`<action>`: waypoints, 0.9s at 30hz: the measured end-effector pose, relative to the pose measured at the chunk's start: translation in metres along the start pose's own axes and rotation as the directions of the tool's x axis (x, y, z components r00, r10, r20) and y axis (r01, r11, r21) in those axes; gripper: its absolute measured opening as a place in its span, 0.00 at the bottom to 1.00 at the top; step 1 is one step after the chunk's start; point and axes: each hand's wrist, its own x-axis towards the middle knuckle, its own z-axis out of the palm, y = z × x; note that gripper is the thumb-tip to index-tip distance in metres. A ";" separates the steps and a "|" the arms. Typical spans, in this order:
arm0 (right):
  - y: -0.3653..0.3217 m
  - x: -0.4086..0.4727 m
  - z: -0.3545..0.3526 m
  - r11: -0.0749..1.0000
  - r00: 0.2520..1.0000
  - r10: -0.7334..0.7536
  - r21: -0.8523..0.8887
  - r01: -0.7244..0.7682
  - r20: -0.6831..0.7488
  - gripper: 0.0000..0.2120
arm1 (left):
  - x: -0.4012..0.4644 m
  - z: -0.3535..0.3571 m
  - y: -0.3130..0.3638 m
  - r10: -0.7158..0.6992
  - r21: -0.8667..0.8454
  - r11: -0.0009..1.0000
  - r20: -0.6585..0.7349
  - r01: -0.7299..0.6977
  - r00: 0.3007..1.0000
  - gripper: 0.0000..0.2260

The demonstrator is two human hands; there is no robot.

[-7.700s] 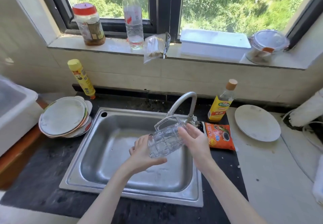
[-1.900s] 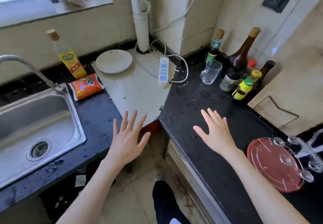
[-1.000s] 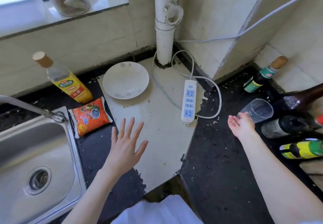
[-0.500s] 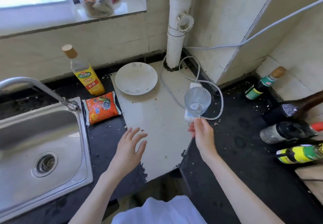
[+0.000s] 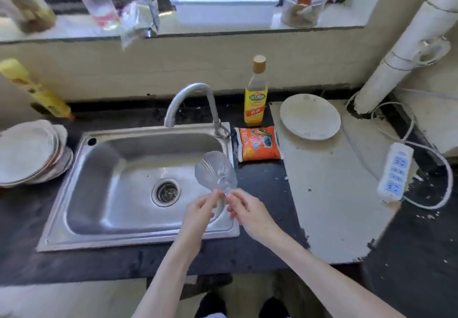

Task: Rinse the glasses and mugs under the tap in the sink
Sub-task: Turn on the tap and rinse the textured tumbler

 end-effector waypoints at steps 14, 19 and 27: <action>-0.025 0.062 0.116 0.975 0.999 -0.037 -0.220 0.032 -0.016 0.10 | 0.058 -0.107 -0.003 -0.239 -0.262 0.939 -0.029 0.223 0.971 0.08; -0.023 0.085 0.095 0.992 0.985 0.116 -0.024 -0.121 -0.131 0.11 | 0.079 -0.112 -0.007 -0.205 -0.198 0.961 -0.041 0.193 0.978 0.11; -0.009 0.193 0.009 0.925 0.872 0.008 -0.327 -0.192 -0.490 0.20 | 0.123 -0.114 -0.016 -0.118 0.038 0.992 -0.066 0.120 0.991 0.16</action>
